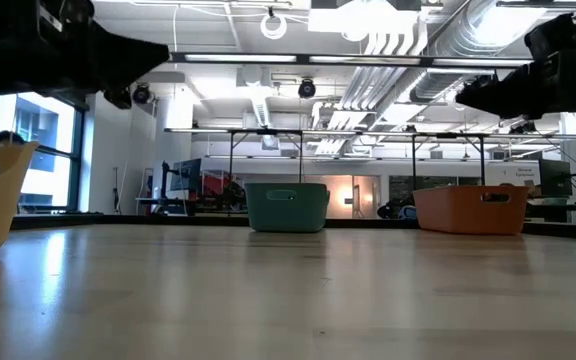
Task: Sort silverware by color (type)
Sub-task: Return to Home Position
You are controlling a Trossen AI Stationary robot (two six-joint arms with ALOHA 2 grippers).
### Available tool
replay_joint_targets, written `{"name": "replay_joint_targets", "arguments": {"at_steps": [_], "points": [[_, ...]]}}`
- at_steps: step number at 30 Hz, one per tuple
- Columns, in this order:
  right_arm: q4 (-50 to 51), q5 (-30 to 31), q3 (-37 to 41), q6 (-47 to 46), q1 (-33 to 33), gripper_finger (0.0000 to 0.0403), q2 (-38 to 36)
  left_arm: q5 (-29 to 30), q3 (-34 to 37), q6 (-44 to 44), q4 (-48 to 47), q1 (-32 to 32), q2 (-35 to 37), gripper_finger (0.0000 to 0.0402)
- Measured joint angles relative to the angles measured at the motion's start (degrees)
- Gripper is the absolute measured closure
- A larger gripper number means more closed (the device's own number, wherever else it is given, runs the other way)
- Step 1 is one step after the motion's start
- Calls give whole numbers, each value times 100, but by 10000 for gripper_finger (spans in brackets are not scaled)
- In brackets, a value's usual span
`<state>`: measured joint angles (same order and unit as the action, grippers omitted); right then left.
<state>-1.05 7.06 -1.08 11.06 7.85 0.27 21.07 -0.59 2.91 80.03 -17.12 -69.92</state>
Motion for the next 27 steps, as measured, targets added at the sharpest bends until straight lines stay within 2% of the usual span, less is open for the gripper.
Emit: {"name": "replay_joint_targets", "arguments": {"at_steps": [9,17,21,27], "points": [[20,5,0,41,29,401,-21,301,1,-128,-273,116,-12,401],[7,42,2,152,282,401,-21,-459,1,-383,-582,726,-14,401],[3,40,4,160,475,401,-21,-419,1,-378,-637,936,23,401],[-98,38,9,215,734,401,-17,-387,-3,-178,-986,688,505,401]]}}
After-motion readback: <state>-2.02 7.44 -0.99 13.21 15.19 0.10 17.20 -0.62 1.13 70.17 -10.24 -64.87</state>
